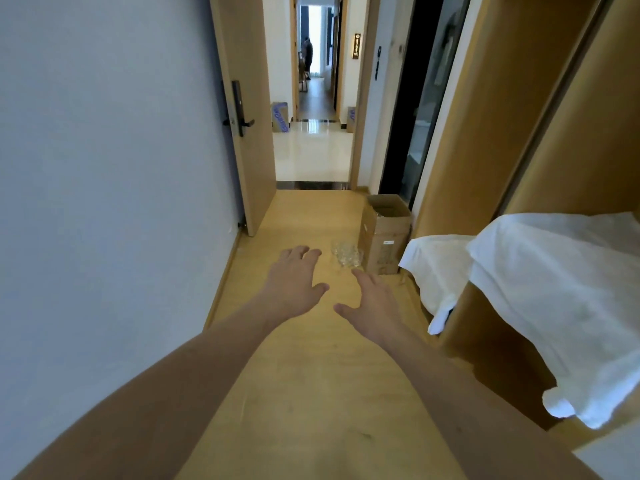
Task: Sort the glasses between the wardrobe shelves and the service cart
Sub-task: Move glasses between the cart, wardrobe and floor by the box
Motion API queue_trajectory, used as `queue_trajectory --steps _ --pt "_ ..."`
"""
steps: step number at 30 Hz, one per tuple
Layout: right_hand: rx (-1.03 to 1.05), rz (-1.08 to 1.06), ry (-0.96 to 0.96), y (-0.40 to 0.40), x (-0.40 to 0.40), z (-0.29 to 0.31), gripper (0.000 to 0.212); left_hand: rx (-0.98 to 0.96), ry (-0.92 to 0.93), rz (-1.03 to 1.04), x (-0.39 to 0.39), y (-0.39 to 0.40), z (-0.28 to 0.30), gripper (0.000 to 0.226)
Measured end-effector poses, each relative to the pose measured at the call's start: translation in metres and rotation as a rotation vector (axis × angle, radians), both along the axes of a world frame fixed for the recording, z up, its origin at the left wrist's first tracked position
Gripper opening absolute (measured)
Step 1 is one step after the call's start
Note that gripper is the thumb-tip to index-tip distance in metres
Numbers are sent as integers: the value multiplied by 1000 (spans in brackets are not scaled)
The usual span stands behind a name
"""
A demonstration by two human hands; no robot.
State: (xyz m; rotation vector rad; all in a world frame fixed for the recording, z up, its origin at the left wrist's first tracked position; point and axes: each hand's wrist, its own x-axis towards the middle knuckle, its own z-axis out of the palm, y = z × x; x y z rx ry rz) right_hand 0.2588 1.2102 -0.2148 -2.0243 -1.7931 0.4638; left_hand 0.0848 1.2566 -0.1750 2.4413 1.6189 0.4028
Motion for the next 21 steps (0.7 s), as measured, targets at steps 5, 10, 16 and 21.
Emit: queue_trajectory --steps 5,10,16,21 --pt "-19 -23 6 69 21 -13 85 -29 12 5 16 70 -10 70" --pt "28 -23 -5 166 58 -21 85 19 37 31 50 158 -13 69" --pt "-36 -6 -50 262 122 -23 85 -60 94 29 103 257 -18 68" --pt "-76 -20 -53 330 161 -33 83 -131 107 27 139 323 -35 69"
